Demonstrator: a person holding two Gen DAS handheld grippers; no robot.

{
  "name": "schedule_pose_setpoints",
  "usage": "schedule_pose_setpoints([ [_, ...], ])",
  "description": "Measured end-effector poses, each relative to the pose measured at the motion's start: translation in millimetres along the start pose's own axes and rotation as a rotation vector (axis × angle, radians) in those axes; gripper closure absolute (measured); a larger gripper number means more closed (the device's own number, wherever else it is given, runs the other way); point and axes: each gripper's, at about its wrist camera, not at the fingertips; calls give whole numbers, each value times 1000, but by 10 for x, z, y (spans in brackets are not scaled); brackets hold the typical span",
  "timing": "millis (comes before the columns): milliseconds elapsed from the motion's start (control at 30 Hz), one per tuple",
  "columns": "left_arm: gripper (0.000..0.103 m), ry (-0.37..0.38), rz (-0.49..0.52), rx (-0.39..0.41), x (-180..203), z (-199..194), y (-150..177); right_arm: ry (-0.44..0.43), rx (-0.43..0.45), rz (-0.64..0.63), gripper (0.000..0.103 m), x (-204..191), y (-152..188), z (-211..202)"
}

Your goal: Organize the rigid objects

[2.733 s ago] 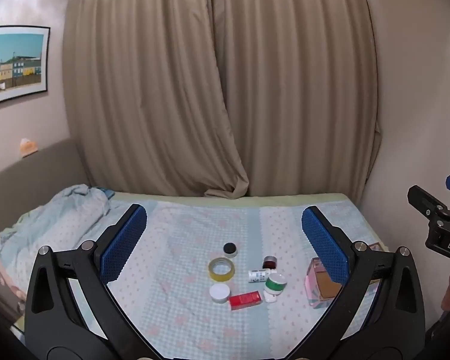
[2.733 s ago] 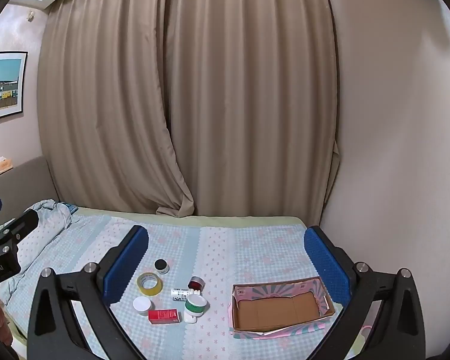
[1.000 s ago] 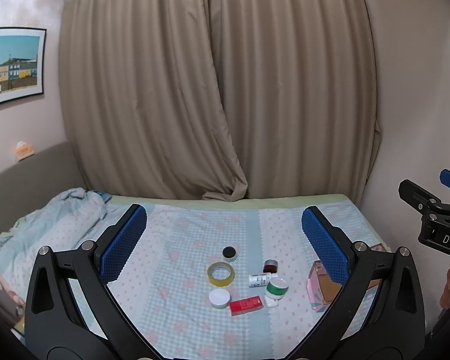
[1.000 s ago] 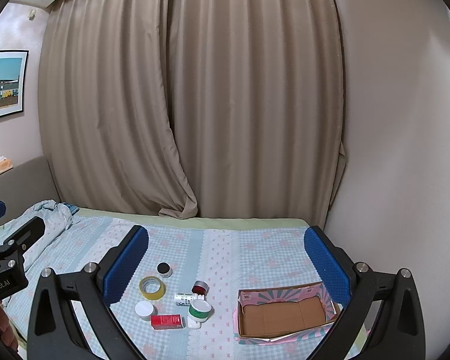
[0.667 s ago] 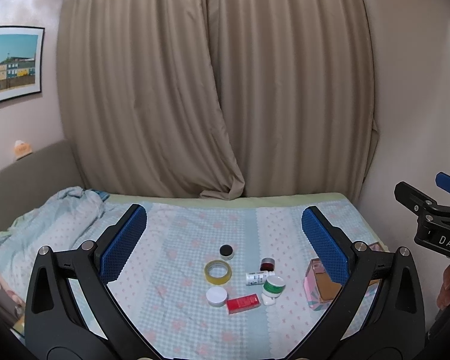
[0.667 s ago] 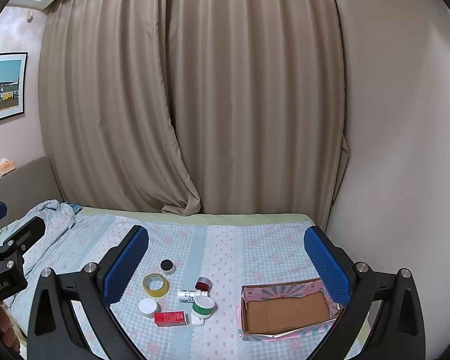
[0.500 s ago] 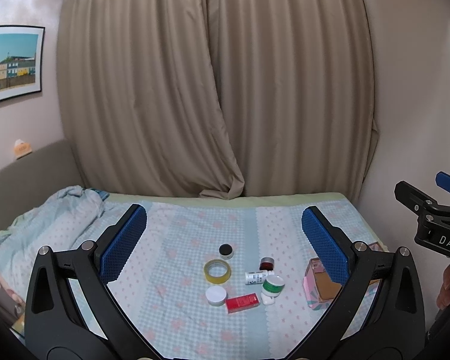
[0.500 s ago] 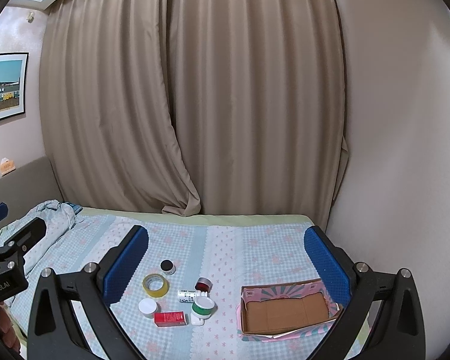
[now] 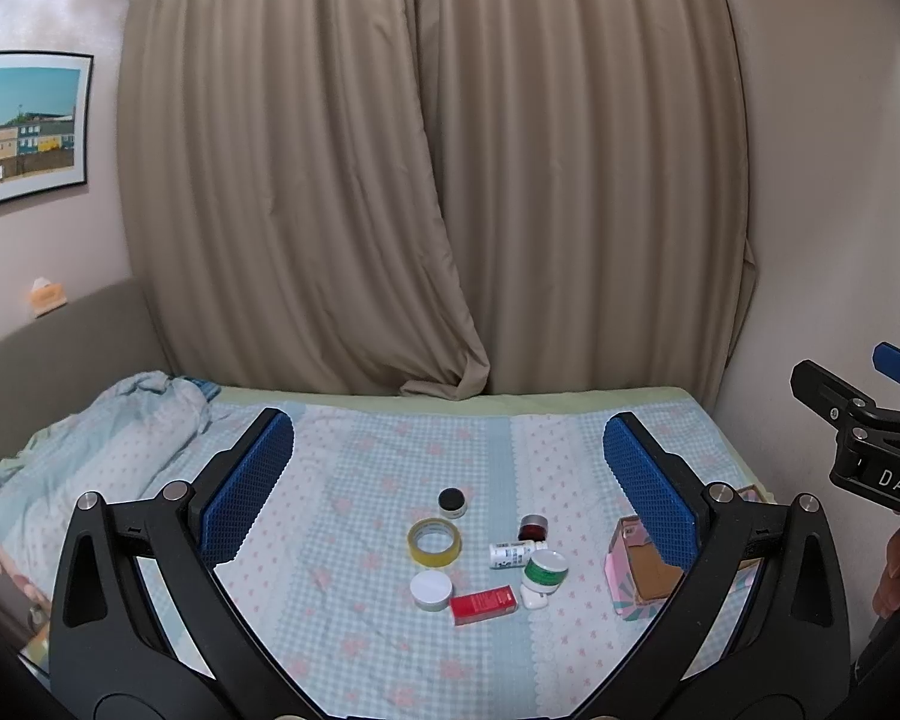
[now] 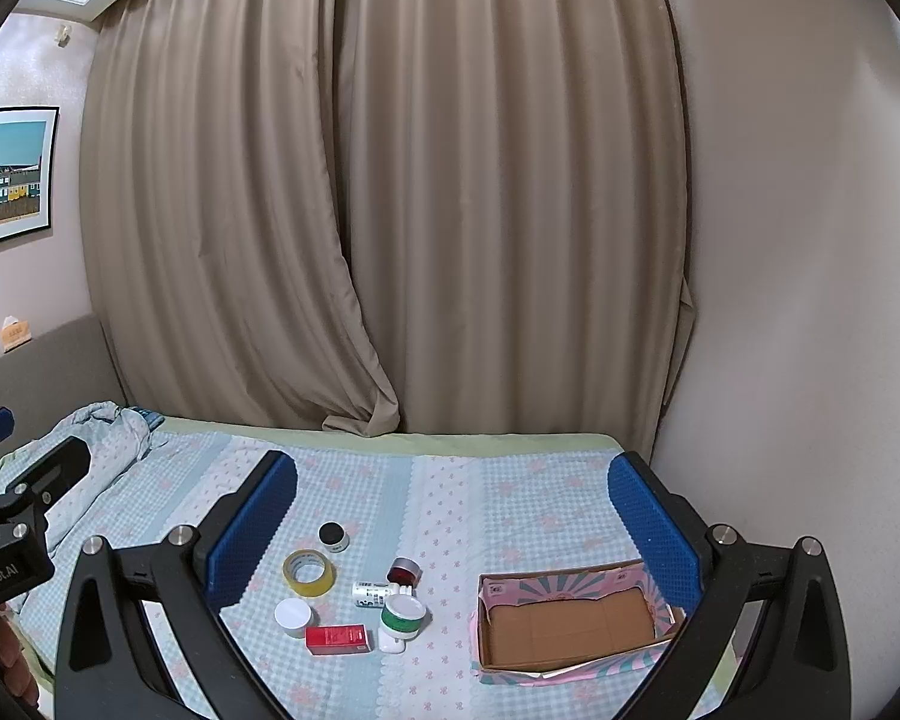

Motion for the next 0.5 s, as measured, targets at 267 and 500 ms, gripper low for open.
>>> schedule_pose_setpoints([
  [267, 0, -2, 0, 3, 27, -4, 10, 3, 3, 0, 0, 9, -5, 32],
  [500, 0, -10, -3, 3, 45, -4, 1, -6, 13, 2, 0, 20, -21, 69],
])
Point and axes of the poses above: each gripper's, at about its wrist camera, not at the fingertips, and z roughly the way its jaws point, x to its right, y to its underside, and after that the axes turned 15 degrees about y, right-handed
